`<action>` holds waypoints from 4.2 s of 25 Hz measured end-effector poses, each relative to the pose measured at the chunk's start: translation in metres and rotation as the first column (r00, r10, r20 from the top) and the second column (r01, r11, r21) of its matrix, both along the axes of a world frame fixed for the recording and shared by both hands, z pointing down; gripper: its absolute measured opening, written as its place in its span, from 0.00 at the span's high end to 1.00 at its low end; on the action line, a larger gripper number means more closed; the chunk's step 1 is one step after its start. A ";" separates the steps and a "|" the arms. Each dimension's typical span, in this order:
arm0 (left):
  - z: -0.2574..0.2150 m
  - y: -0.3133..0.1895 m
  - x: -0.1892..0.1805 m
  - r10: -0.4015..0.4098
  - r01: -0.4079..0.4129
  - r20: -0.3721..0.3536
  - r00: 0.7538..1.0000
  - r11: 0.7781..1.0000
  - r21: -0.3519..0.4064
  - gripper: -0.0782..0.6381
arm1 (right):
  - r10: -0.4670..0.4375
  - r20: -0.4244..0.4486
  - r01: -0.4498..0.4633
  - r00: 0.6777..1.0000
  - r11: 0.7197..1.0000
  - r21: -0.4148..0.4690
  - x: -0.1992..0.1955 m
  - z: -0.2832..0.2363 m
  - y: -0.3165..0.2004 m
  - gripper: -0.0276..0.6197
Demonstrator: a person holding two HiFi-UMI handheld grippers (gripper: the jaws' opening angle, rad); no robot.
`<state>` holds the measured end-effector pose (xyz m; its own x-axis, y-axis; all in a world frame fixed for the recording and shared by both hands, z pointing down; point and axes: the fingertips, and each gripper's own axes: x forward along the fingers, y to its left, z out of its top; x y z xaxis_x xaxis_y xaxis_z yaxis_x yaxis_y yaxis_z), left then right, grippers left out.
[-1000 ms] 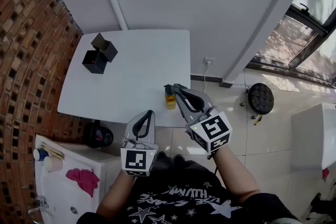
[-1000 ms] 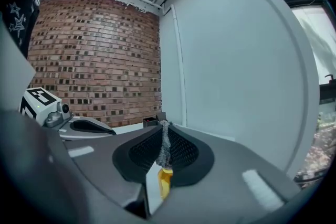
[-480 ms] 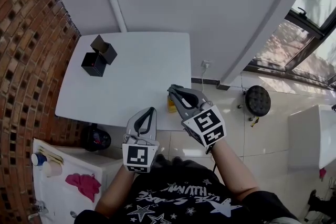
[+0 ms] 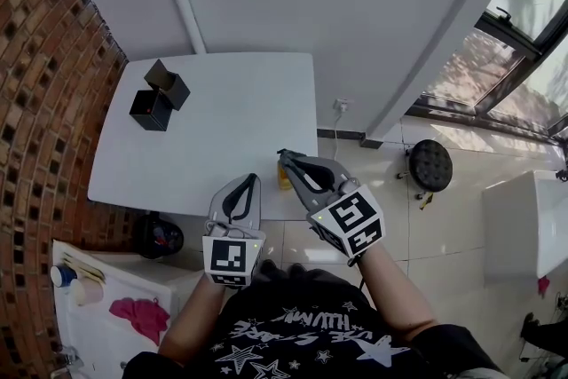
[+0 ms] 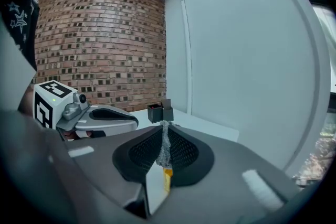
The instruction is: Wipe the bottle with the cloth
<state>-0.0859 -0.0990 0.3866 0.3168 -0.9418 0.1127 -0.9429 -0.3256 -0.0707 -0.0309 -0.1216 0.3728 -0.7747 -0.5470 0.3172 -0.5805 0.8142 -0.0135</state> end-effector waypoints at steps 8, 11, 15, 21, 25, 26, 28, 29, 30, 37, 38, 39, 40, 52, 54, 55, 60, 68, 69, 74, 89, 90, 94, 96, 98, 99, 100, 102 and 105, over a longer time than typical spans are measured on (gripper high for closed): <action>0.003 -0.002 0.006 0.014 -0.015 -0.025 1.000 1.000 -0.022 0.88 | -0.020 0.030 0.020 0.999 1.000 0.002 0.008 0.000 0.019 0.90; 0.002 -0.003 0.006 0.012 -0.012 -0.020 1.000 1.000 -0.016 0.88 | -0.111 0.045 0.108 0.993 0.992 0.066 0.009 0.000 0.033 0.90; 0.008 -0.001 -0.001 -0.006 0.006 -0.004 1.000 1.000 -0.027 0.88 | -0.264 -0.096 0.276 0.960 0.948 0.156 0.007 0.027 0.054 0.91; 0.017 0.002 -0.006 -0.021 0.021 0.006 1.000 0.998 -0.053 0.88 | -0.340 -0.236 0.388 0.911 0.900 0.200 0.001 0.058 0.048 0.90; 0.020 0.001 -0.009 -0.030 0.031 0.020 0.999 0.997 -0.064 0.88 | -0.377 -0.274 0.436 0.885 0.876 0.205 -0.005 0.072 0.043 0.91; 0.020 0.001 -0.009 -0.033 0.034 0.022 0.999 0.997 -0.065 0.88 | -0.384 -0.282 0.446 0.879 0.872 0.203 -0.005 0.075 0.041 0.91; 0.020 0.000 -0.009 -0.038 0.039 0.026 0.999 0.997 -0.067 0.88 | -0.401 -0.285 0.463 0.871 0.864 0.197 -0.004 0.080 0.039 0.91; 0.020 0.000 -0.009 -0.039 0.041 0.029 0.999 0.997 -0.068 0.88 | -0.410 -0.282 0.470 0.867 0.862 0.191 -0.004 0.081 0.040 0.91; 0.020 0.000 -0.009 -0.039 0.041 0.033 0.999 0.997 -0.068 0.88 | -0.418 -0.278 0.475 0.865 0.860 0.187 -0.005 0.082 0.040 0.91; 0.014 0.001 -0.011 -0.047 0.049 0.039 0.998 0.997 -0.066 0.88 | -0.450 -0.276 0.501 0.849 0.851 0.156 -0.006 0.099 0.042 0.90; 0.015 0.001 -0.013 -0.050 0.053 0.040 0.998 0.996 -0.065 0.88 | -0.452 -0.278 0.503 0.848 0.851 0.150 -0.006 0.102 0.042 0.90; 0.015 0.001 -0.014 -0.053 0.056 0.039 0.998 0.996 -0.066 0.88 | -0.453 -0.280 0.504 0.846 0.852 0.143 -0.006 0.106 0.042 0.90; 0.015 0.001 -0.014 -0.055 0.057 0.037 0.998 0.996 -0.070 0.88 | -0.455 -0.282 0.504 0.845 0.853 0.135 -0.006 0.109 0.041 0.90; 0.027 0.004 -0.020 -0.079 0.083 0.040 0.996 0.988 -0.128 0.88 | -0.426 -0.277 0.450 0.861 0.893 0.024 0.002 0.159 0.023 0.90; 0.031 0.005 -0.023 -0.086 0.091 0.044 0.995 0.988 -0.127 0.88 | -0.423 -0.285 0.443 0.860 0.897 0.007 0.002 0.169 0.023 0.90; 0.033 0.005 -0.025 -0.089 0.094 0.046 0.995 0.988 -0.123 0.88 | -0.420 -0.290 0.439 0.860 0.899 0.000 0.002 0.173 0.023 0.90; 0.037 0.007 -0.028 -0.088 0.093 0.046 0.995 0.986 -0.137 0.88 | -0.399 -0.305 0.407 0.865 0.912 -0.040 0.005 0.192 0.023 0.90; 0.044 0.008 -0.029 -0.080 0.086 0.051 0.995 0.987 -0.136 0.88 | -0.258 -0.224 0.231 0.940 0.963 -0.139 0.028 0.203 0.020 0.90; 0.045 0.008 -0.027 -0.073 0.080 0.053 0.996 0.987 -0.137 0.88 | -0.197 -0.219 0.163 0.956 0.973 -0.162 0.039 0.203 0.015 0.90; 0.061 0.006 -0.018 -0.053 0.060 0.055 0.997 0.988 -0.145 0.88 | 0.331 0.060 -0.286 0.942 0.883 -0.373 0.097 0.164 -0.029 0.90; 0.064 -0.006 0.001 -0.017 0.024 0.061 0.998 0.992 -0.123 0.88 | 0.518 0.438 -0.169 0.734 0.765 -0.621 0.057 0.105 -0.054 0.90; 0.065 -0.007 0.001 -0.020 0.027 0.063 0.998 0.992 -0.125 0.88 | 0.519 0.440 -0.165 0.733 0.763 -0.625 0.056 0.106 -0.054 0.90; 0.071 -0.008 -0.002 -0.027 0.037 0.070 0.997 0.990 -0.138 0.88 | 0.542 0.418 -0.175 0.729 0.738 -0.652 0.054 0.120 -0.053 0.90; 0.073 -0.008 -0.003 -0.026 0.036 0.070 0.997 0.989 -0.142 0.88 | 0.558 0.398 -0.182 0.728 0.718 -0.672 0.054 0.133 -0.052 0.90; 0.074 -0.007 -0.002 -0.023 0.033 0.068 0.997 0.989 -0.147 0.88 | 0.571 0.377 -0.189 0.729 0.697 -0.691 0.053 0.146 -0.053 0.90; 0.073 -0.007 -0.002 -0.022 0.032 0.066 0.998 0.988 -0.151 0.88 | 0.576 0.368 -0.191 0.730 0.689 -0.699 0.053 0.152 -0.053 0.90; 0.072 -0.008 -0.002 -0.021 0.031 0.064 0.998 0.987 -0.157 0.88 | 0.580 0.359 -0.195 0.731 0.682 -0.704 0.053 0.158 -0.054 0.90; 0.071 -0.008 -0.002 -0.021 0.031 0.062 0.998 0.986 -0.162 0.88 | 0.582 0.340 -0.202 0.739 0.673 -0.712 0.051 0.167 -0.055 0.90; 0.075 -0.008 -0.001 -0.024 0.033 0.059 0.998 0.988 -0.150 0.88 | 0.580 0.310 -0.216 0.753 0.664 -0.716 0.051 0.178 -0.055 0.90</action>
